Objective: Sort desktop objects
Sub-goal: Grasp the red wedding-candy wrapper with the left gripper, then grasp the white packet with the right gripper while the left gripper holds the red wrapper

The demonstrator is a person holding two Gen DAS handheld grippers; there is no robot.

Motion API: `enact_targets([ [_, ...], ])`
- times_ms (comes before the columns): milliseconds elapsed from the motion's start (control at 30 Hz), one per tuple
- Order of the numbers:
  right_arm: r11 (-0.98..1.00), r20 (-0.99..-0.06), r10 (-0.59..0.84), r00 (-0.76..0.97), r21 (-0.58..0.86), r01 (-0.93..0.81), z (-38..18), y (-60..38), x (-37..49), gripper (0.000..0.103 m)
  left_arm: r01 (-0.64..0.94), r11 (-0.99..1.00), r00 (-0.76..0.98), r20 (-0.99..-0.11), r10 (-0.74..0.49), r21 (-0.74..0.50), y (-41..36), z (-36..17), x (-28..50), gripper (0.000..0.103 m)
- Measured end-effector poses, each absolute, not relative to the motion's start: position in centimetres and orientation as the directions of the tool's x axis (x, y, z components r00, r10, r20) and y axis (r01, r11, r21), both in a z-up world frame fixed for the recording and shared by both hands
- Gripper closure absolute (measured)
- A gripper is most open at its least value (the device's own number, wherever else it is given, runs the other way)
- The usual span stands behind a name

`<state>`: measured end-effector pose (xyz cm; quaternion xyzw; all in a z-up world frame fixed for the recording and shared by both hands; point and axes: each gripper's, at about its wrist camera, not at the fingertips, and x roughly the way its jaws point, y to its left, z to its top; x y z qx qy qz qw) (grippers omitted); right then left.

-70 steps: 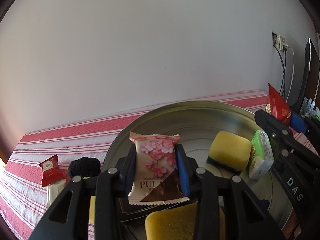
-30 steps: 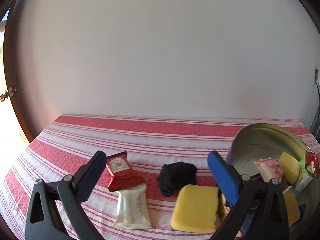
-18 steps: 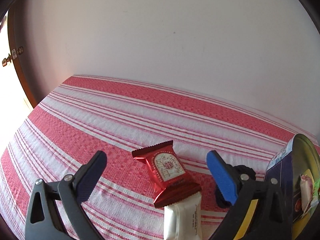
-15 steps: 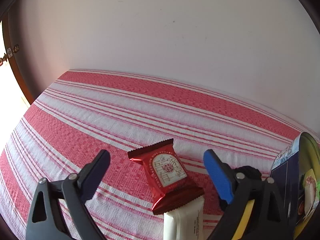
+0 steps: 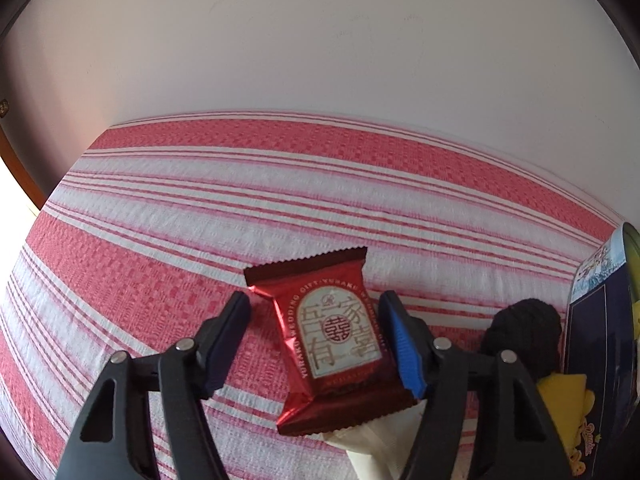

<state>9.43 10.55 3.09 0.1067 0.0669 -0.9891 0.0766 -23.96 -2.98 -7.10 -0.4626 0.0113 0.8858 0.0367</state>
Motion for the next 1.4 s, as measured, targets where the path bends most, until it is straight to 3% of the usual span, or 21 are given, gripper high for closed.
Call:
enact_targets([
  [67,-0.98,-0.233,-0.133,-0.963,-0.116,0.164,3.1,10.6,9.3,0.014,-0.119,-0.993,-0.577,-0.813,0.073,-0.004,-2.5,-6.8,-23.6,0.053],
  [167,-0.98,-0.246,-0.135,-0.96,-0.107,0.165,2.9,10.8,9.1,0.014,-0.151,-0.988,-0.579,-0.809,0.1,-0.014,-2.4,-6.5,-23.3,0.063],
  [300,-0.97,-0.292,-0.197,-0.936,-0.079,0.228,2.6,10.7,8.7,0.014,-0.149,-0.983,-0.601,-0.779,0.177,-0.108,-4.6,-5.1,-22.8,0.063],
  [567,-0.929,-0.45,-0.315,-0.836,-0.035,0.368,1.9,6.5,5.4,0.014,-0.12,-0.992,-0.73,-0.673,0.121,-0.048,-9.1,-2.3,-20.6,0.063],
  [700,-0.916,-0.554,-0.333,-0.763,-0.001,0.401,0.6,4.0,1.5,0.033,-0.06,-0.997,-0.757,-0.649,0.073,-0.043,-10.7,-2.0,-20.5,0.063],
  [833,-0.916,-0.637,-0.353,-0.686,0.085,0.392,-0.4,2.8,-2.1,0.034,-0.004,-1.0,-0.776,-0.631,0.011,-0.013,-12.0,-1.5,-20.6,0.063],
  [1033,-0.942,-0.719,-0.27,-0.64,0.061,0.329,-2.4,1.3,-5.1,0.035,0.079,-0.997,-0.778,-0.625,-0.069,0.012,-13.3,-1.8,-20.7,0.063],
  [1100,-0.95,-0.757,-0.252,-0.603,0.075,0.303,-3.2,1.2,-5.7,0.042,0.088,-0.996,-0.772,-0.633,-0.066,-0.003,-13.6,-2.1,-20.9,0.063],
  [1233,-0.956,-0.767,-0.196,-0.611,0.009,0.295,-3.5,0.4,-5.3,0.057,0.097,-0.995,-0.772,-0.632,-0.066,-0.016,-13.8,-2.3,-20.9,0.063],
  [1400,-0.95,-0.756,-0.241,-0.609,0.056,0.306,-3.4,0.5,-3.9,0.061,0.116,-0.993,-0.782,-0.618,-0.088,-0.006,-13.6,-2.5,-20.7,0.063],
])
